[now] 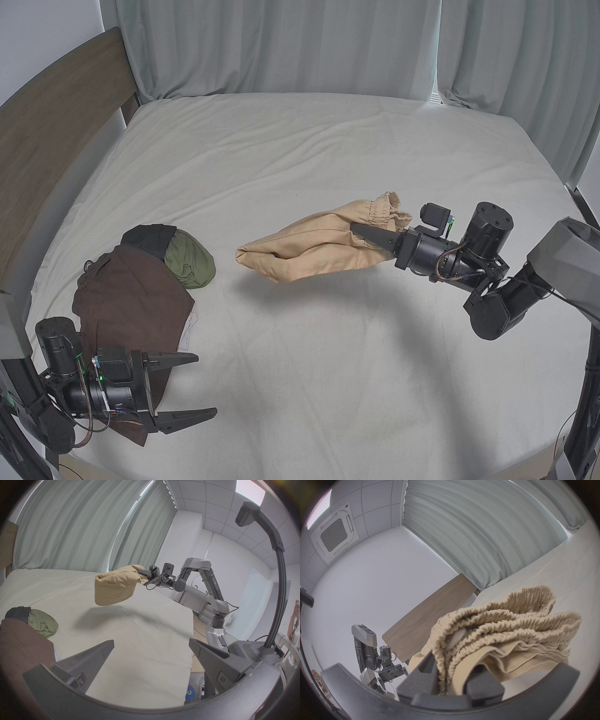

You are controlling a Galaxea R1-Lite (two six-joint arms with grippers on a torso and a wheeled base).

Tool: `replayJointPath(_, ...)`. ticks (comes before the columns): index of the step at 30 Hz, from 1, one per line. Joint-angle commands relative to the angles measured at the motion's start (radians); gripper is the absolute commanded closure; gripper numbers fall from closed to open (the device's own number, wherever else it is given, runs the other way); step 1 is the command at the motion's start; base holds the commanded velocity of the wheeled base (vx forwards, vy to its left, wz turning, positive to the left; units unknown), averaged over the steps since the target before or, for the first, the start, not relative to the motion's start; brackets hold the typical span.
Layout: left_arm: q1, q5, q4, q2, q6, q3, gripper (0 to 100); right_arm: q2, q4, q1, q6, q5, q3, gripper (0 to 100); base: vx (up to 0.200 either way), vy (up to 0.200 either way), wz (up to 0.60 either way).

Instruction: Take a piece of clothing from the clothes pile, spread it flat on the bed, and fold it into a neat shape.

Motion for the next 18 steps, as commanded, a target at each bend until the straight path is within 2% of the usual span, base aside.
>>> replayJointPath(1, -0.002, 0.0, -0.001, -0.002, 0.0, 0.018, 0, 0.019, 0.045, -0.002, 0.015, 0.0, -0.076, 100, 0.0, 0.0, 0.0)
replayJointPath(2, -0.002, 0.0, -0.001, -0.002, 0.0, 0.018, 0, 0.03, 0.074, -0.003, 0.048, -0.002, -0.115, 100, 0.0, 0.0, 0.0)
replayJointPath(6, -0.003, 0.0, -0.001, -0.004, 0.0, 0.018, 0, 0.074, 0.091, -0.003, 0.072, -0.002, -0.193, 100, 0.0, 0.0, 0.0)
replayJointPath(8, -0.003, 0.0, -0.001, -0.004, 0.0, 0.018, 0, 0.076, 0.092, -0.003, 0.072, -0.002, -0.196, 100, 0.0, 0.0, 0.0)
replayJointPath(14, -0.005, 0.0, -0.001, -0.004, 0.0, 0.018, 0, 0.186, 0.209, -0.032, 0.075, -0.003, -0.385, 100, 0.0, 0.0, 0.0)
replayJointPath(18, -0.005, 0.0, -0.001, -0.004, 0.0, 0.018, 0, 0.231, 0.246, -0.042, 0.075, -0.003, -0.444, 100, 0.0, 0.0, 0.0)
